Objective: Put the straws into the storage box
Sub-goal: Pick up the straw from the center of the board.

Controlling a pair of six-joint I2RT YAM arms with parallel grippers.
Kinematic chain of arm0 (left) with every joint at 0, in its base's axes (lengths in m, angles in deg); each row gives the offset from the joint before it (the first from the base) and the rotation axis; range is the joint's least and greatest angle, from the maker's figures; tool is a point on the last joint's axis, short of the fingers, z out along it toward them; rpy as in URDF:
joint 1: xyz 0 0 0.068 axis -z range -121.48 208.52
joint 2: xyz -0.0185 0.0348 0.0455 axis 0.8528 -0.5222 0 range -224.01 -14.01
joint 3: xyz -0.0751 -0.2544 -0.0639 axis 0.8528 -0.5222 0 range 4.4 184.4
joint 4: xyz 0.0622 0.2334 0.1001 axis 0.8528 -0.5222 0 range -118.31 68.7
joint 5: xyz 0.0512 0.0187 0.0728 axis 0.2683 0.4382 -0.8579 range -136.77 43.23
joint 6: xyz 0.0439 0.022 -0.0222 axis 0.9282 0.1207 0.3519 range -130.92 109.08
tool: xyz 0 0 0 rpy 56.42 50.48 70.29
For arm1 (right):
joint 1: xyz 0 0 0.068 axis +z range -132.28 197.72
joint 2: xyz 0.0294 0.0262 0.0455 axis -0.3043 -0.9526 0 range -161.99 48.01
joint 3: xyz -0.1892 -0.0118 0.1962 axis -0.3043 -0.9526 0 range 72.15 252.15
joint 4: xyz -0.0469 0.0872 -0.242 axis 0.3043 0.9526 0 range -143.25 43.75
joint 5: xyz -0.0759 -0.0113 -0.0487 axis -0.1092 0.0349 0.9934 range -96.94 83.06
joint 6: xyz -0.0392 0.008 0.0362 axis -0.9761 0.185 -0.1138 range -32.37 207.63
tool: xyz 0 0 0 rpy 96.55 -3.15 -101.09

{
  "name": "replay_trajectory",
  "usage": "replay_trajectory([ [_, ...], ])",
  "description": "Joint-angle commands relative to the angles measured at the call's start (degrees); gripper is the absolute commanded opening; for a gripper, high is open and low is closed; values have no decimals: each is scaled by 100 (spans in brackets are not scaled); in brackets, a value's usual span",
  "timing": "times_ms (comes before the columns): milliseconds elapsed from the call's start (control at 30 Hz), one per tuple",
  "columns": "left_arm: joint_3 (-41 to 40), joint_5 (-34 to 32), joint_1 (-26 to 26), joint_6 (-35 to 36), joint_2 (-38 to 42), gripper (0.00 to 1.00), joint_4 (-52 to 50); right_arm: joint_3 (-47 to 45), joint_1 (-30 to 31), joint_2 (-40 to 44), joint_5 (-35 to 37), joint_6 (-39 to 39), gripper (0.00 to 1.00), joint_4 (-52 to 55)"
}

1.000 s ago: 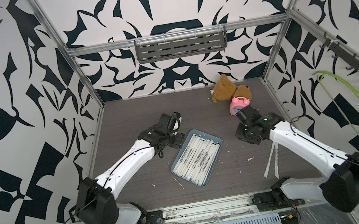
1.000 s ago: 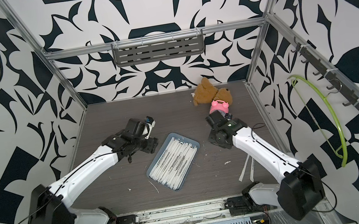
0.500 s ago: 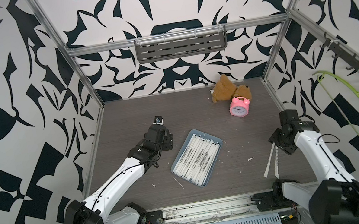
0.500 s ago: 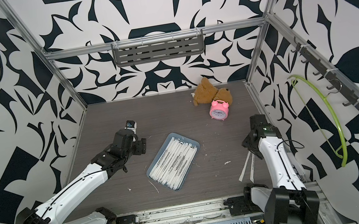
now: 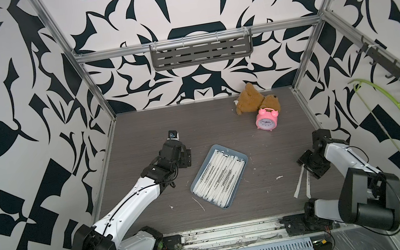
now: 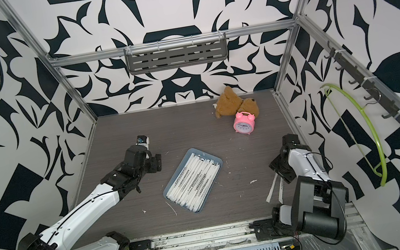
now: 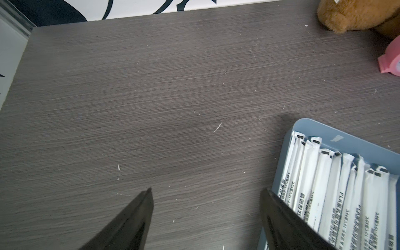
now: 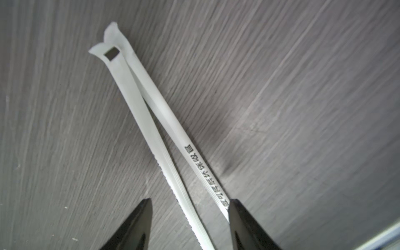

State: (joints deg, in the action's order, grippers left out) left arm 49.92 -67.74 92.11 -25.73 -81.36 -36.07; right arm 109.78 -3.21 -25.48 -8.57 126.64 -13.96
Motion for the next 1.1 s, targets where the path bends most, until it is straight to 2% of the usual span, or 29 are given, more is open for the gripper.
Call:
replay_trajectory([
  [0,-8,185,-26,-75,-31,84,75,-247,-23,-78,-196,210,53,-258],
  [133,65,212,-26,-49,-93,84,-15,-618,113,48,-476,560,47,-561],
  [300,41,299,-25,-117,-84,84,-8,-678,919,227,-286,1095,45,-545],
  [400,58,391,-27,-179,-144,84,-43,-649,1201,192,-148,1343,41,-541],
  [867,1,438,-27,-243,-203,84,-25,-368,1267,-124,-135,914,16,-466],
  [1067,1,432,-26,-269,-237,84,-9,-121,1707,-97,9,889,9,-238],
])
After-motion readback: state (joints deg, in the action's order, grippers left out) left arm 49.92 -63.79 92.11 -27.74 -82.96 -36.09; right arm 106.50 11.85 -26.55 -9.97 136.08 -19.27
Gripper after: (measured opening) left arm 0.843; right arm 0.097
